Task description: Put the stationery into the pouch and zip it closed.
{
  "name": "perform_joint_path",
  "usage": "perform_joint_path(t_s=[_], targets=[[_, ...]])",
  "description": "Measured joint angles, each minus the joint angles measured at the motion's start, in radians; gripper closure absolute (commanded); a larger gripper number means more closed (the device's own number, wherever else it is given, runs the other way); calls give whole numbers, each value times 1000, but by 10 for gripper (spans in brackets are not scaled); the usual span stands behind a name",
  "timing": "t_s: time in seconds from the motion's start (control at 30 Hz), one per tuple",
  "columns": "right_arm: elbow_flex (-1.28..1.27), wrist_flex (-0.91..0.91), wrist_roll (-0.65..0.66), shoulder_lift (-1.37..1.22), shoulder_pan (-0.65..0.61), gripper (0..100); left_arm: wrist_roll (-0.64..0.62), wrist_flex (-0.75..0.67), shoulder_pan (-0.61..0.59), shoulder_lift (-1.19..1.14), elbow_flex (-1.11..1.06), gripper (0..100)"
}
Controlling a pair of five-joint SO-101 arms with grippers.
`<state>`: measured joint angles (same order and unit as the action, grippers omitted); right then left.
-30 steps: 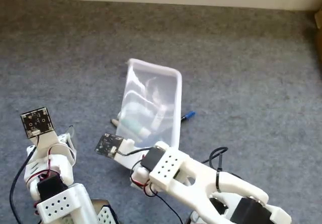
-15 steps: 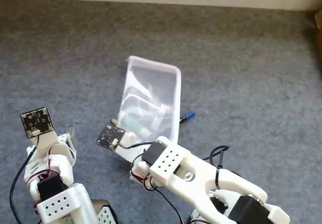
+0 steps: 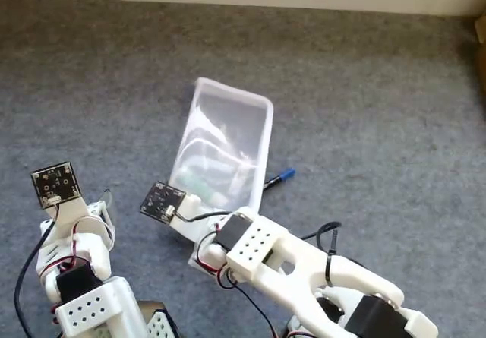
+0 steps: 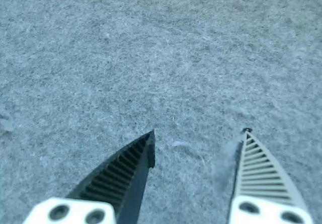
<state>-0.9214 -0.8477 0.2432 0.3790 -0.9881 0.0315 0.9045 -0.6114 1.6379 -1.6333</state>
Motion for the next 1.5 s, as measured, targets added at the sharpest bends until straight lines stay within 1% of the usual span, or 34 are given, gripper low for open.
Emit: perform_joint_path(t_s=[0.37, 0.5, 0.7, 0.83, 1.0, 1.17, 1.23, 1.33, 1.5], targets=[[-28, 28, 0, -8, -11, 819, 0, 0, 0, 0, 0, 744], [-26, 31, 0, -101, -11, 822, 0, 0, 0, 0, 0, 744], [-3, 37, 0, -147, -9, 906, 0, 0, 0, 0, 0, 744], [3, 37, 0, -153, -8, 992, 0, 0, 0, 0, 0, 745], [6, 34, 0, -158, -8, 992, 0, 0, 0, 0, 0, 744], [-2, -31, 0, -69, -11, 992, 0, 0, 0, 0, 0, 736], [-2, -49, 0, -2, -11, 992, 0, 0, 0, 0, 0, 700], [-3, -77, 2, 97, 25, 992, 0, 0, 9, 0, 0, 659], [-3, -137, 2, 224, 84, 992, 0, 0, 66, 0, 0, 655]])
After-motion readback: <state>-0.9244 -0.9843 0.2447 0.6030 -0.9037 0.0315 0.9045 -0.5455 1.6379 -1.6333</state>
